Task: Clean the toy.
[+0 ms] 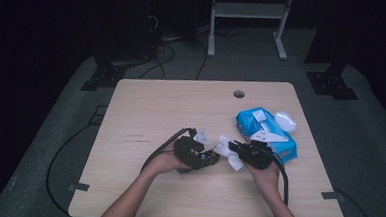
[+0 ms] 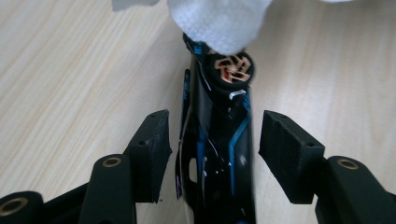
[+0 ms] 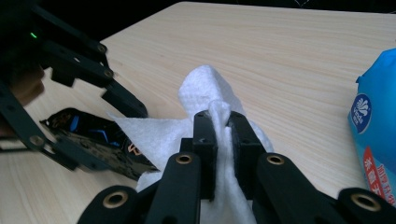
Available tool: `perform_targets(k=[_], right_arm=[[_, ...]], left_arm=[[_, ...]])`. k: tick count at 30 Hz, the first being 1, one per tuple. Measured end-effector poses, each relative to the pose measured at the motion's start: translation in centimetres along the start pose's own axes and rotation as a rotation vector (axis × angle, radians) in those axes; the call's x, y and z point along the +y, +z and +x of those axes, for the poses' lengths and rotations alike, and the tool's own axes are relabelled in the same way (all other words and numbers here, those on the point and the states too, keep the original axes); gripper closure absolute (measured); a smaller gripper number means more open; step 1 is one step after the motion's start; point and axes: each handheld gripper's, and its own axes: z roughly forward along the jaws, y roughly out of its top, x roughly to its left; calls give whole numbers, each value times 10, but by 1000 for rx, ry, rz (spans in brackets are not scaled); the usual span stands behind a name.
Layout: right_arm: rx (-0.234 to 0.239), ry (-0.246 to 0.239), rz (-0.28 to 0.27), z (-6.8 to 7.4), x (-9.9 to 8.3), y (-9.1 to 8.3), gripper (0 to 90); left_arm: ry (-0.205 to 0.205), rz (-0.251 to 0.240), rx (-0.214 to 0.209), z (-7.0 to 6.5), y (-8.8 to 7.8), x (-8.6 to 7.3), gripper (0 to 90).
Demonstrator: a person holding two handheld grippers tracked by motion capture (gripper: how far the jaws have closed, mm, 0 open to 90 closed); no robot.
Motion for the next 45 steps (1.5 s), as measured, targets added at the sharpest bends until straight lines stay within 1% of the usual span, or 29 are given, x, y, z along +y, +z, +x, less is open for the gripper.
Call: perform_targets(k=[1, 2, 4, 6, 7, 9, 11, 13, 14, 15, 16, 19, 21, 22, 23, 24, 25, 26, 29, 31, 34, 35, 36, 37, 38, 41, 42, 44, 45], right_arm=[[0, 5, 4, -1, 0, 1, 827], [2, 10, 8, -1, -1, 2, 827], [7, 13, 23, -1, -3, 5, 827], [12, 16, 25, -2, -4, 6, 827], [33, 34, 37, -2, -6, 9, 826], [52, 55, 47, -2, -9, 14, 826], [59, 62, 68, -2, -13, 19, 826], [61, 64, 72, -1, -14, 21, 827], [74, 75, 69, -1, -15, 22, 826], [74, 75, 69, -1, -15, 22, 826], [94, 88, 56, 0, -14, 21, 826], [141, 103, 18, 3, -7, 17, 826], [133, 72, -11, 9, -1, 13, 827], [132, 56, -25, 12, 3, 10, 827], [138, 38, -47, 14, 6, 6, 827], [138, 38, -47, 14, 6, 6, 827], [111, 16, -52, 14, 8, 3, 827], [100, 7, -49, 13, 7, 3, 827], [96, 31, -31, 8, 5, 5, 828], [99, 15, -43, 12, 7, 3, 828], [158, -39, -89, 30, 21, -5, 828], [158, -39, -89, 30, 21, -5, 828], [153, -74, -97, 37, 24, -6, 827], [126, -120, -90, 44, 27, -7, 828], [111, -131, -87, 44, 26, -5, 827], [118, -107, -96, 37, 23, -4, 828], [109, -95, -85, 35, 23, -5, 828], [76, -103, -65, 33, 23, -7, 828], [83, -104, -71, 34, 24, -7, 828]], left_arm=[[0, 0, 0, 0, 0, 0, 418], [3, 34, 14, 0, 5, 5, 418], [6, 62, 15, -1, 9, 10, 417], [8, 75, 4, 0, 11, 12, 410], [18, 81, -16, -1, 14, 15, 420], [17, 105, -7, -1, 17, 17, 454], [29, 113, 3, -1, 17, 18, 554], [41, 116, 16, -2, 17, 19, 566], [53, 93, 32, -4, 16, 18, 571], [53, 93, 32, -4, 16, 18, 571], [61, 70, 43, -6, 14, 16, 572], [43, 4, 52, -8, 5, 15, 572], [32, -47, 50, -9, -1, 13, 572], [29, -92, 51, -9, -5, 11, 572], [13, -119, 35, -9, -8, 9, 572], [13, -119, 35, -9, -8, 9, 572], [14, -160, 30, -9, -15, 6, 573], [23, -171, 33, -11, -17, 5, 573], [27, -179, 37, -14, -21, 2, 572], [39, -177, 51, -17, -20, 1, 572], [32, -196, 54, -17, -19, -2, 574], [25, -218, 45, -18, -19, -3, 574], [24, -232, 39, -19, -19, -4, 574], [18, -244, 38, -20, -21, -4, 576], [20, -254, 43, -20, -23, -4, 577], [16, -258, 47, -21, -26, -4, 577], [18, -254, 47, -21, -26, -5, 577], [11, -264, 44, -19, -27, -6, 579], [15, -266, 46, -19, -27, -5, 579]])
